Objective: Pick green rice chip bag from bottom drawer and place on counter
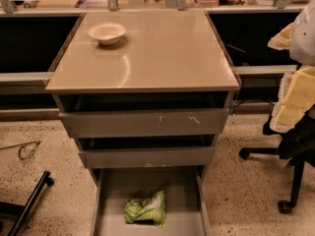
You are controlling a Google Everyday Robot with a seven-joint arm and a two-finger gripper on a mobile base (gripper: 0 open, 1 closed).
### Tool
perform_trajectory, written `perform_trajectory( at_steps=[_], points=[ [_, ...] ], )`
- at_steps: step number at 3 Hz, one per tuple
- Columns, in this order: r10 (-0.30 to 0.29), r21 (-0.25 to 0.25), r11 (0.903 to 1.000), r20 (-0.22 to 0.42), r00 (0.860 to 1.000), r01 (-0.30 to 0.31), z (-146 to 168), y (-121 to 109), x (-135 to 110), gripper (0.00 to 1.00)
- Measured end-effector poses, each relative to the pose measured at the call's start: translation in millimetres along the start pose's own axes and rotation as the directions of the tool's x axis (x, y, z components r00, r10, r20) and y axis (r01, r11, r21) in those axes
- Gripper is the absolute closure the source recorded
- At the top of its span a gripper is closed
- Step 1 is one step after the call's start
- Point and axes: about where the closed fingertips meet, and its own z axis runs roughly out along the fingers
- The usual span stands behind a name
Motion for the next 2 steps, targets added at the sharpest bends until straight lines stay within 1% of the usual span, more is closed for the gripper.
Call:
perform_trajectory(
  at_steps=[1,2],
  points=[
    [0.000,0.000,1.0000,0.000,1.000,0.000,0.0,0.0,0.0,0.00],
    [0.003,-0.035,0.9994,0.003,1.000,-0.003,16.7,9.1,0.0,0.00]
  ],
)
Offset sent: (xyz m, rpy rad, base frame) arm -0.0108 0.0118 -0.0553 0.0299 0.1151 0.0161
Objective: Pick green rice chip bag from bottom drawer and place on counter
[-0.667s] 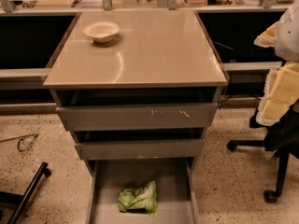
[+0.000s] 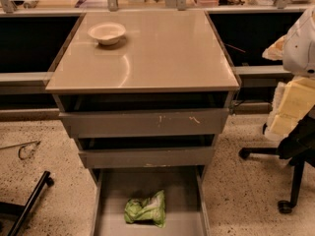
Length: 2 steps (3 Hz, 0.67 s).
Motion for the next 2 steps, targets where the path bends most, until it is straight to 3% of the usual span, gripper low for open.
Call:
perform_trajectory(
  at_steps=[1,2],
  points=[
    [0.004,-0.071,0.9975,0.045,0.999,-0.001,53.0,24.0,-3.8,0.00],
    [0.063,-0.145,0.9881,0.080,0.995,-0.051,155.5,67.7,6.0,0.00]
  ],
)
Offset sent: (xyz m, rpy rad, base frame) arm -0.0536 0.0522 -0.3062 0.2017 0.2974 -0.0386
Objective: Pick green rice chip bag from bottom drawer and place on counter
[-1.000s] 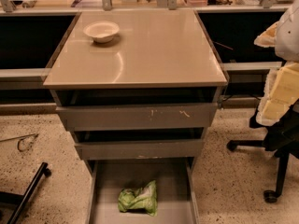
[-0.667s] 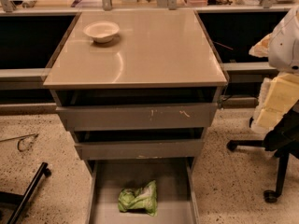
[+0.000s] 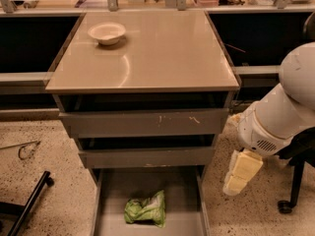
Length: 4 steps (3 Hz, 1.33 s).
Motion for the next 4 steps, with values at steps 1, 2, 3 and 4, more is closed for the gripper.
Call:
perform_trajectory(
  at_steps=[1,2,3,4],
  points=[
    [0.000,0.000,1.0000,0.000,1.000,0.000,0.1,0.0,0.0,0.00],
    [-0.016,-0.038,0.9991,0.013,1.000,0.017,31.1,0.9,-5.6,0.00],
    [-0.030,-0.128,0.9909,0.097,0.995,0.042,109.3,13.2,-12.9,0.00],
    [-0.008,-0.176,0.9834,0.199,0.980,0.044,197.2,20.8,-13.8,0.00]
  ],
)
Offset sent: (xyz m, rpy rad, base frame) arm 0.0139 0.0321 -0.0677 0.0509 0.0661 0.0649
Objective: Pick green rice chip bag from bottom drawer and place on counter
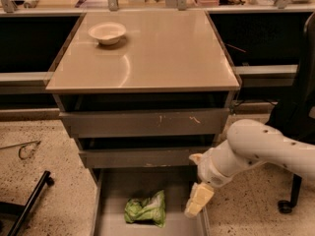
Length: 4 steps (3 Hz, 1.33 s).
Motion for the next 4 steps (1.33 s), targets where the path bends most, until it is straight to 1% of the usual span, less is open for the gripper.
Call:
perform_trajectory(
  at_steps=[1,2,3,4],
  points=[
    [0.011,0.001,0.9999,0.071,0.997,-0.012,58.0,-22.3,10.4,0.00],
    [0.011,-0.004,0.9999,0.075,0.997,-0.011,68.0,-22.6,10.2,0.00],
    [0.023,0.007,0.9997,0.142,0.990,-0.024,112.1,-36.7,7.9,0.00],
    [0.073,0.015,0.9968,0.234,0.970,-0.078,184.0,-54.4,11.9,0.00]
  ],
)
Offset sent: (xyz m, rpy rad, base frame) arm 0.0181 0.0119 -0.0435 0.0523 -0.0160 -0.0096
